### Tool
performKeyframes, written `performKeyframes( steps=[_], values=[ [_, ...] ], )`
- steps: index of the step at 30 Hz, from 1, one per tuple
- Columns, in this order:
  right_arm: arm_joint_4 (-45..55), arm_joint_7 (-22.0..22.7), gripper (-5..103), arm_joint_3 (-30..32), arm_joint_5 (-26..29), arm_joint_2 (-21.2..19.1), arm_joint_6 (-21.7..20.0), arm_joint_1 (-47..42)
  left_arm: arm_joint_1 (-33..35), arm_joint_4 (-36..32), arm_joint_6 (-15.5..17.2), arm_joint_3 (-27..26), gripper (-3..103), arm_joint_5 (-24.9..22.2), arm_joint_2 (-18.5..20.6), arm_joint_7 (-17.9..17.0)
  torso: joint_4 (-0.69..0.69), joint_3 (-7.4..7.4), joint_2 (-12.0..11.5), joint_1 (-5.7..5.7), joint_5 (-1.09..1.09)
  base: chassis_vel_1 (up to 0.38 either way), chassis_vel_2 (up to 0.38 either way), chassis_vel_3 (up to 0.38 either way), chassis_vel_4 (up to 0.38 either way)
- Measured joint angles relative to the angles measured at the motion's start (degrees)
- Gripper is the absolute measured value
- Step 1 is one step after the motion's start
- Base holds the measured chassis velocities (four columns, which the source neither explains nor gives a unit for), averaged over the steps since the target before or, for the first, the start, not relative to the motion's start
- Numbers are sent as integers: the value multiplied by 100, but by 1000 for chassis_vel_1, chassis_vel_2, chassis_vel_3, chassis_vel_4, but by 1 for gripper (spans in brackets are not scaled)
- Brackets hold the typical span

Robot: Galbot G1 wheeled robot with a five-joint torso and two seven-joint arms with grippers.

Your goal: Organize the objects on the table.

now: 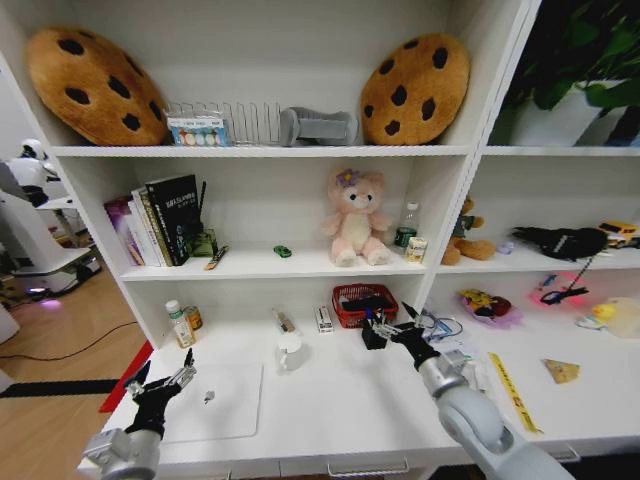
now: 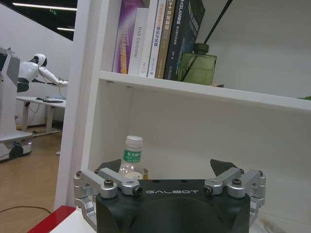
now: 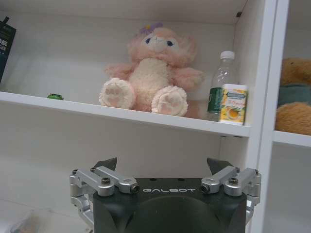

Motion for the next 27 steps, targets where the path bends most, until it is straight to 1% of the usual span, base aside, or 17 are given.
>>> performKeyframes(
  steps=[2, 3, 4, 6, 7, 10, 11, 13, 14, 15, 16, 17, 19, 22, 27],
  values=[
    [135, -180, 100, 463, -286, 196, 355, -705, -14, -19, -23, 15, 100, -27, 35, -4, -1, 0, 0, 0, 0, 0, 0, 0, 0],
    [135, -180, 100, 463, -286, 196, 355, -705, -14, -19, -23, 15, 100, -27, 35, -4, -1, 0, 0, 0, 0, 0, 0, 0, 0],
    [155, -228, 100, 638, -394, 290, 501, -961, -27, -25, -35, 45, 100, -27, 46, -2, -4, 0, 0, -1, 0, 0, 0, 0, 0],
    [184, -283, 100, 1024, -588, 536, 811, -1451, -38, -44, -56, 124, 100, 21, 53, 6, -2, 0, 0, 0, -1, 0, 0, 0, 0],
    [184, -283, 100, 1024, -588, 536, 811, -1451, -38, -44, -56, 124, 100, 21, 53, 6, -2, 0, 0, 0, -1, 0, 0, 0, 0],
    [302, -289, 100, 1381, -715, 834, 1067, -1864, 108, -121, -91, 140, 100, 88, 108, 78, 1, 0, 0, 0, -1, 0, 0, 0, 0],
    [302, -289, 100, 1381, -715, 834, 1067, -1864, 108, -121, -91, 140, 100, 88, 108, 78, 1, 0, 0, 0, -1, 0, 0, 0, 0],
    [392, -282, 100, 1541, -770, 1038, 1162, -2044, 249, -201, -142, 53, 100, 93, 197, 152, 1, 0, 0, -1, -1, 0, 0, 0, 0],
    [392, -282, 100, 1541, -770, 1038, 1162, -2044, 249, -201, -142, 53, 100, 93, 197, 152, 1, 0, 0, -1, -1, 0, 0, 0, 0],
    [442, -271, 100, 1616, -802, 1168, 1210, -2149, 354, -273, -174, -26, 100, 78, 243, 199, 1, 0, 0, 0, -1, 0, 0, 0, 0],
    [442, -271, 100, 1616, -802, 1168, 1210, -2149, 354, -273, -174, -26, 100, 78, 243, 199, 1, 0, 0, 0, -1, 0, 0, 0, 0],
    [493, -253, 100, 1678, -868, 1354, 1292, -2312, 461, -350, -200, -109, 100, 30, 277, 252, -1, 0, 0, 0, 0, 0, 0, 0, 0],
    [514, -222, 100, 1719, -912, 1571, 1416, -2464, 574, -400, -251, -186, 100, -36, 297, 354, -1, 0, 0, -1, -1, 0, 0, 0, 0],
    [504, -198, 100, 1739, -915, 1649, 1455, -2492, 567, -389, -264, -209, 100, -114, 297, 373, -1, 0, 0, -1, -1, 0, 0, 0, 0],
    [447, -184, 100, 1812, -914, 1644, 1457, -2432, 428, -334, -250, -249, 100, -261, 315, 346, -1, 1, -1, 0, -1, 0, 0, 0, 0]
  ],
)
